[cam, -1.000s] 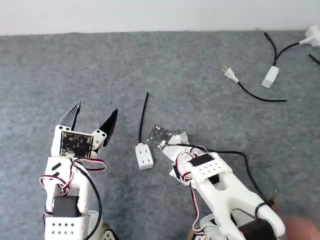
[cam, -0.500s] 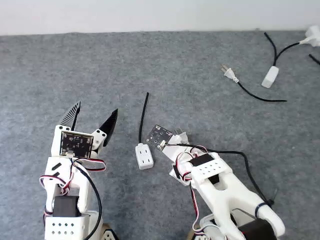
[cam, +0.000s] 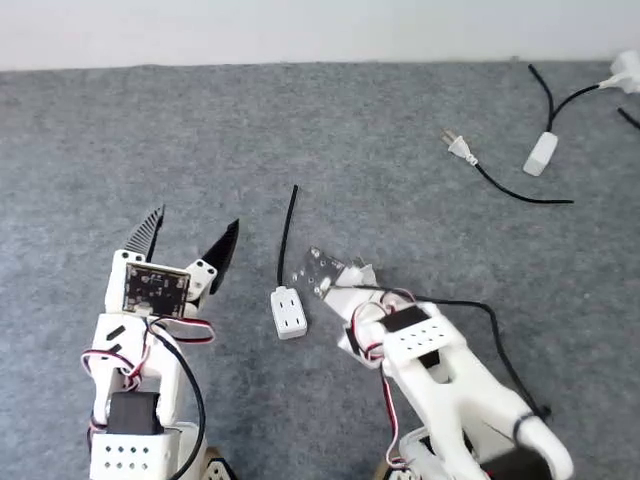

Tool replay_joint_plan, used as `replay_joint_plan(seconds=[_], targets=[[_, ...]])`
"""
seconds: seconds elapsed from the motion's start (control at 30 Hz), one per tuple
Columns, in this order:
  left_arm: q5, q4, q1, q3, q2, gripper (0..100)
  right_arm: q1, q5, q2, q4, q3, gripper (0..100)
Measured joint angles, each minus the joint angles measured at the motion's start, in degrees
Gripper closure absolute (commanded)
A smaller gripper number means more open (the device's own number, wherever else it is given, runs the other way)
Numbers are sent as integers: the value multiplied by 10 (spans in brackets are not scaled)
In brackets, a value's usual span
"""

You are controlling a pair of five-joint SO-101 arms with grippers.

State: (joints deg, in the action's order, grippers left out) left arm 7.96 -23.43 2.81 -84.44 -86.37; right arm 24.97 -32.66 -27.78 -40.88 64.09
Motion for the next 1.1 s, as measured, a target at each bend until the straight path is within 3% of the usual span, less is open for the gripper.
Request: replay_joint_plan(seconds=[0.23, 0.4, 0.57, 0.83, 1.1], targets=[[0, 0, -10, -7, 0, 669, -5, 22, -196, -339, -287, 990], [0, 0, -9, -7, 0, 669, -7, -16, -244, -453, -349, 990], [0, 0, -9, -7, 0, 669, -53, -59, -196, -418, -273, 971], [0, 0, -9, -7, 0, 669, -135, -62, -68, -260, -230, 798], [0, 0, -9, -7, 0, 669, -132, -61, 50, -199, -230, 805]])
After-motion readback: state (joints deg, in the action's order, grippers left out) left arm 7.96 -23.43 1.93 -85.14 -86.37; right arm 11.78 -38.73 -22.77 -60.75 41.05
